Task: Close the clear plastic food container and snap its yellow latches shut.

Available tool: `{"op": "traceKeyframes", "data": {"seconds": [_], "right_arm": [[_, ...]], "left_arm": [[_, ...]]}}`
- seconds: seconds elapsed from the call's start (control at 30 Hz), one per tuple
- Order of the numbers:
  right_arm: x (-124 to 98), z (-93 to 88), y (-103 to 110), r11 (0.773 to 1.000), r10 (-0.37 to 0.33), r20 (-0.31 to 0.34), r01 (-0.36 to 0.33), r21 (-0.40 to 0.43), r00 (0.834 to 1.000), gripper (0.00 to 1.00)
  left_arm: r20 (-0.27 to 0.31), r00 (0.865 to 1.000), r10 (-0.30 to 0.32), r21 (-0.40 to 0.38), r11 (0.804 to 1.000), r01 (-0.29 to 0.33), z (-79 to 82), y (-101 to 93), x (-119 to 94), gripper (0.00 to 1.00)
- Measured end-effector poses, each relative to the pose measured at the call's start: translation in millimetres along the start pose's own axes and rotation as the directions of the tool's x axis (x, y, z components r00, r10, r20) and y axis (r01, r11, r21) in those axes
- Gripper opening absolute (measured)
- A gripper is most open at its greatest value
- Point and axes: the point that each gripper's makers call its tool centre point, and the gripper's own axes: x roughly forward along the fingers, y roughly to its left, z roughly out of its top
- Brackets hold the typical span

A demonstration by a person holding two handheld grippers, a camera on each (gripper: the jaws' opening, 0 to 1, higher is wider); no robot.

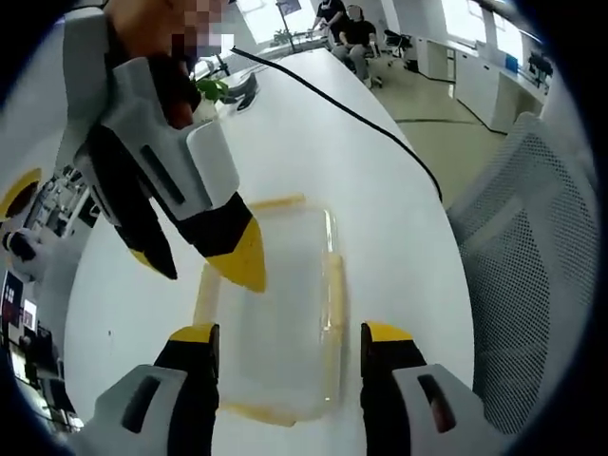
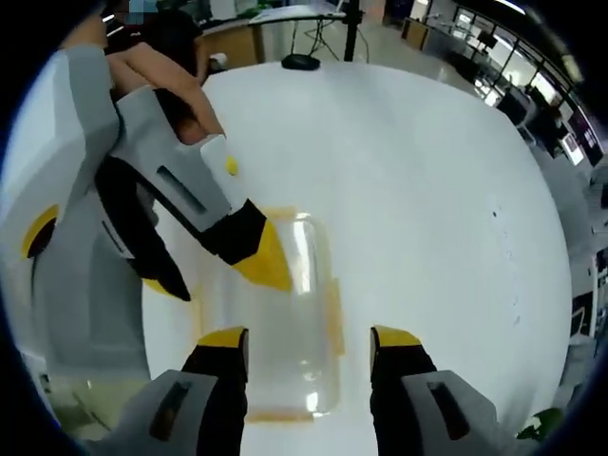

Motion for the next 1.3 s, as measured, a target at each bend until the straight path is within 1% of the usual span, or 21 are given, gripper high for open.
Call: {"op": "traceKeyframes", "data": {"seconds": [0.27, 0.33, 0.4, 0.57, 0.67, 0.7, 0.8, 1.0, 1.07, 1.2, 1.3], "right_arm": [[-5, -7.2, 5, 1.0, 0.0, 0.009, 0.0, 0.008, 1.0, 0.57], [-5, -9.3, 6, 1.0, 0.001, 0.01, -0.001, 0.013, 1.0, 0.58], [-6, -11.6, 8, 1.0, -0.001, 0.009, 0.001, 0.013, 1.0, 0.6], [-7, -15.8, 11, 1.0, -0.001, 0.016, 0.0, 0.023, 1.0, 0.62], [-7, -21.1, 15, 1.0, 0.005, 0.012, -0.005, 0.027, 1.0, 0.63], [-7, -22.4, 17, 0.999, 0.011, 0.012, -0.011, 0.03, 1.0, 0.62], [-7, -27.5, 20, 1.0, 0.007, 0.008, -0.007, 0.028, 1.0, 0.65], [-7, -32.9, 22, 0.999, 0.005, 0.011, -0.005, 0.047, 1.0, 0.66], [-7, -34.1, 23, 0.999, 0.002, 0.011, -0.002, 0.043, 1.0, 0.68], [-6, -36.6, 25, 0.999, 0.002, 0.009, -0.003, 0.043, 1.0, 0.69], [-4, -38.0, 29, 0.999, 0.006, 0.008, -0.006, 0.039, 1.0, 0.69]], "left_arm": [[-0.018, 1.0, -0.016, -0.028, 0.999, 0.016, -7.3, 3.5, -2, 0.66], [-0.019, 1.0, -0.016, -0.022, 1.0, 0.016, -8.5, 4.2, -3, 0.67], [-0.022, 1.0, -0.016, -0.021, 1.0, 0.015, -9.8, 6.5, -4, 0.7], [-0.008, 1.0, -0.016, -0.035, 0.999, 0.016, -7.3, 12.1, -5, 0.73], [-0.001, 0.999, -0.039, -0.031, 0.999, 0.039, -5.8, 10.1, -5, 0.74], [0.005, 0.999, -0.045, -0.032, 0.998, 0.045, -5.0, 9.6, -5, 0.76], [0.001, 0.999, -0.053, -0.021, 0.998, 0.053, -5.9, 10.1, -5, 0.78], [-0.019, 0.997, -0.07, -0.032, 0.997, 0.069, -14.5, 12.1, 0, 0.79], [-0.027, 0.997, -0.072, -0.033, 0.997, 0.071, -16.9, 13.2, 1, 0.8], [-0.036, 0.996, -0.08, -0.05, 0.996, 0.078, -21.6, 15.9, 4, 0.82], [-0.051, 0.995, -0.084, -0.046, 0.996, 0.082, -26.5, 16.2, 6, 0.82]]}}
